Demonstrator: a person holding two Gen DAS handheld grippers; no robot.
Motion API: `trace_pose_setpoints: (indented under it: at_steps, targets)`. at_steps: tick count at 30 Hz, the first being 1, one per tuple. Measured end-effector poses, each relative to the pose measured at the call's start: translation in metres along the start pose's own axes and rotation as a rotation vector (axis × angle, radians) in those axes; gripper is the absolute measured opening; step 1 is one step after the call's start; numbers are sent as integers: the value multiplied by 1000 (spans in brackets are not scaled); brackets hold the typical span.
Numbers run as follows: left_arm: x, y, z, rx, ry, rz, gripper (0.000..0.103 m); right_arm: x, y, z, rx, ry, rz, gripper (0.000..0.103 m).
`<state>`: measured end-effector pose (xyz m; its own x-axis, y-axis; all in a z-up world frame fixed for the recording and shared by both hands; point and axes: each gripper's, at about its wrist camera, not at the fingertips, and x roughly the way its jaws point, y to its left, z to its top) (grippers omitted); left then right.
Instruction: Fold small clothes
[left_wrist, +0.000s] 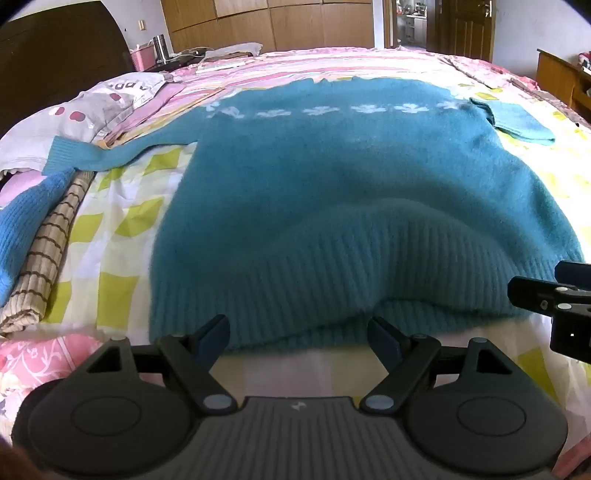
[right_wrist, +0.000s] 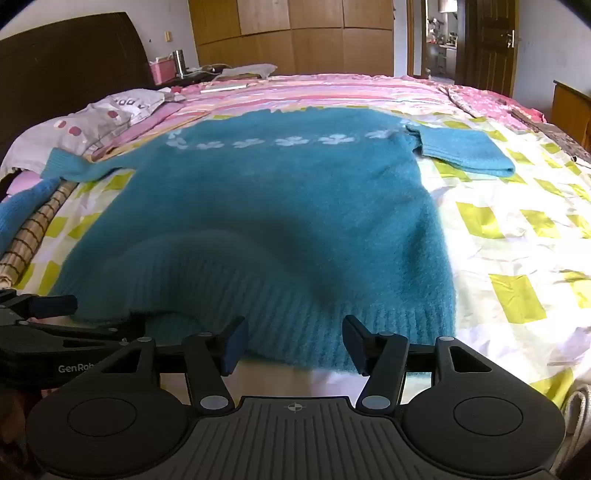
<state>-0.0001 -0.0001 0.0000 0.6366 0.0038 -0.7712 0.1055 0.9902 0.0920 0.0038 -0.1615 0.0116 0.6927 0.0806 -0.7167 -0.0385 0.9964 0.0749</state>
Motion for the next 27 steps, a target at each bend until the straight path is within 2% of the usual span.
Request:
trace_pose_setpoints:
  at_steps: [27]
  targets:
    - [4,1,-4,-2,12,-5,87,3,0,-2,-6,-3,3,57]
